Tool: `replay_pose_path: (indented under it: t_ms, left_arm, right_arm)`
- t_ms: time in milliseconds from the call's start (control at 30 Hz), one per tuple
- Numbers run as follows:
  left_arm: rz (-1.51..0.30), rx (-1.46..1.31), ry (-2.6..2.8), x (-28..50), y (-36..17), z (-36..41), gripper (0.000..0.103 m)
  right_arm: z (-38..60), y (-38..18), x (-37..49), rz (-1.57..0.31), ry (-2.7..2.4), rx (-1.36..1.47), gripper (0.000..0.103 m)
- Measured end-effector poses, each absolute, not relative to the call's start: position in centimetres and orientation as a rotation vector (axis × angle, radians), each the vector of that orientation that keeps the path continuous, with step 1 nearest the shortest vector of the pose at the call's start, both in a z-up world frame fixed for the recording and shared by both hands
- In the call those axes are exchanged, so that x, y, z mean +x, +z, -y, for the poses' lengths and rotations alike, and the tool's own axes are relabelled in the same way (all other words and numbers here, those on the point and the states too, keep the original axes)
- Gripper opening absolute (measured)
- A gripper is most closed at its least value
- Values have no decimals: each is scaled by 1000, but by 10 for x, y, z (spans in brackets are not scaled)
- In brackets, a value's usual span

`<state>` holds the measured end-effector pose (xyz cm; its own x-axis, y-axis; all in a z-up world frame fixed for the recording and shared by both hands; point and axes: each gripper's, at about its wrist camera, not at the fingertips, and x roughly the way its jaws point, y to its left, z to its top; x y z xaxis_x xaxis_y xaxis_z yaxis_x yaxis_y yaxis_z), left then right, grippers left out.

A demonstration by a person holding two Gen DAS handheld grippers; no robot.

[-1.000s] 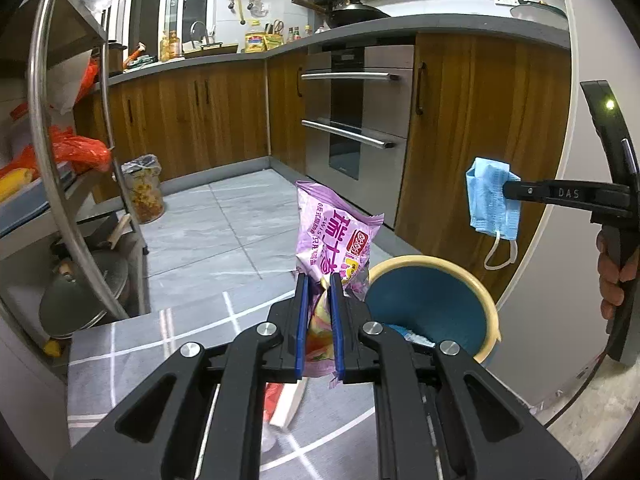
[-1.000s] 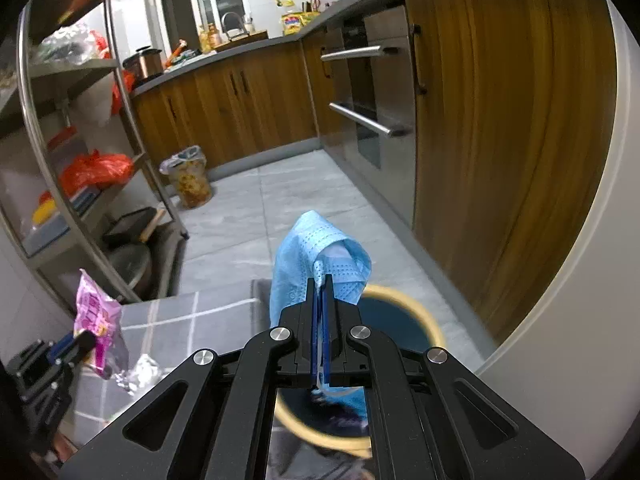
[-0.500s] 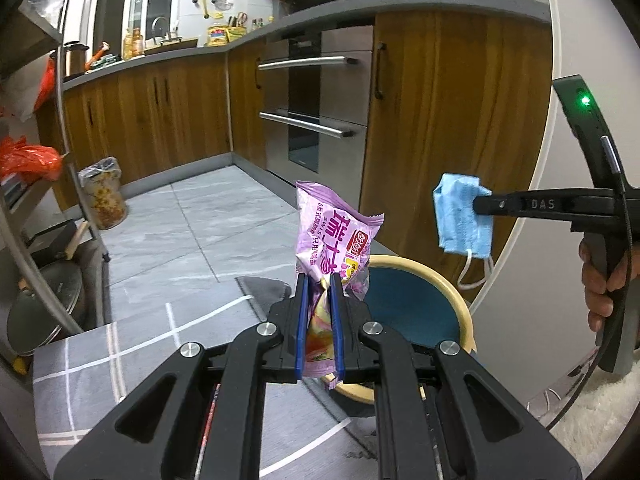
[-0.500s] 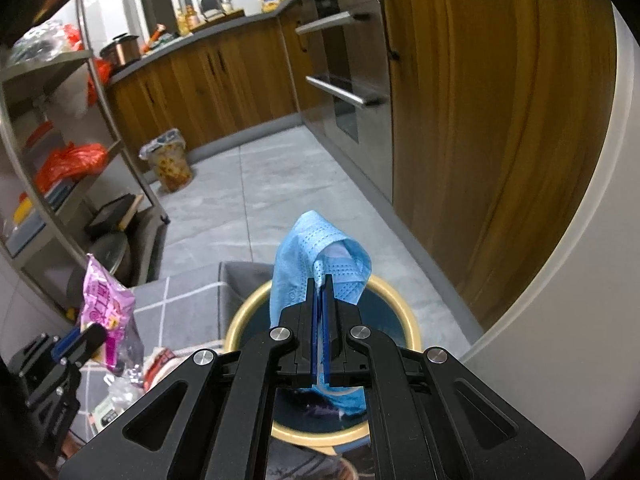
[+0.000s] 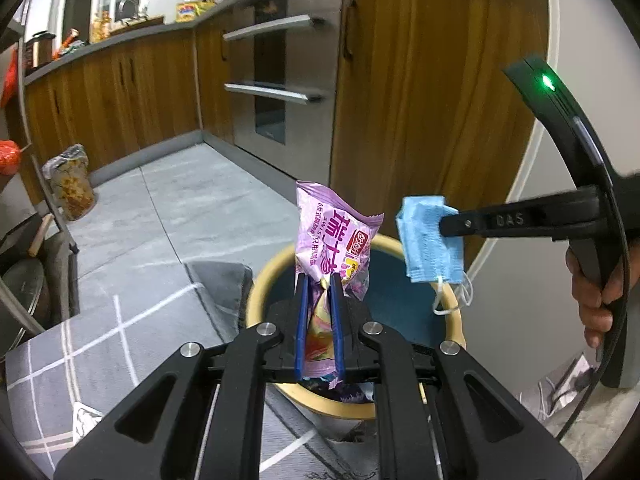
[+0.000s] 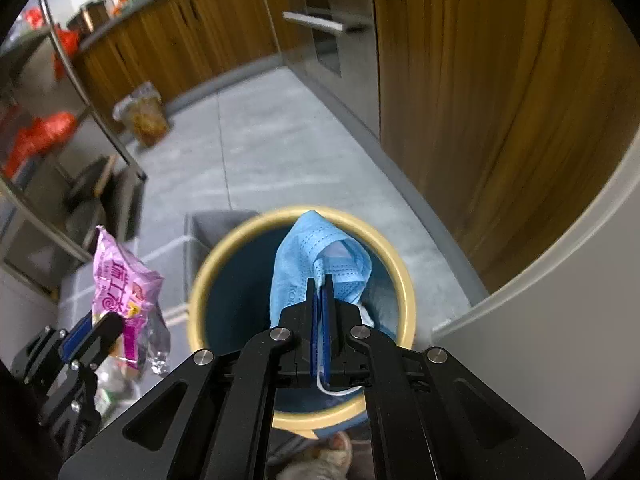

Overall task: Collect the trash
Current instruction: 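Lift the snack bag and mask and carry both over the teal bin, then open both grippers to drop the snack bag and mask into the bin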

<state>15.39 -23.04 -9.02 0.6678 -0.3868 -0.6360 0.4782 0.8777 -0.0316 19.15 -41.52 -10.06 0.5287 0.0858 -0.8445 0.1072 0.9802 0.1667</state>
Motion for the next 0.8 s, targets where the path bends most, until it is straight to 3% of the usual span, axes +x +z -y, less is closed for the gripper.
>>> replay_pose_path:
  t_ms: [600, 800]
  left_arm:
    - [-772, 188, -484, 175, -129, 254, 10]
    - [-781, 197, -480, 181, -133, 259, 21]
  right_arm:
    - [418, -122, 220, -1097, -96, 232, 3]
    - [421, -121, 221, -1085, -109, 243, 7]
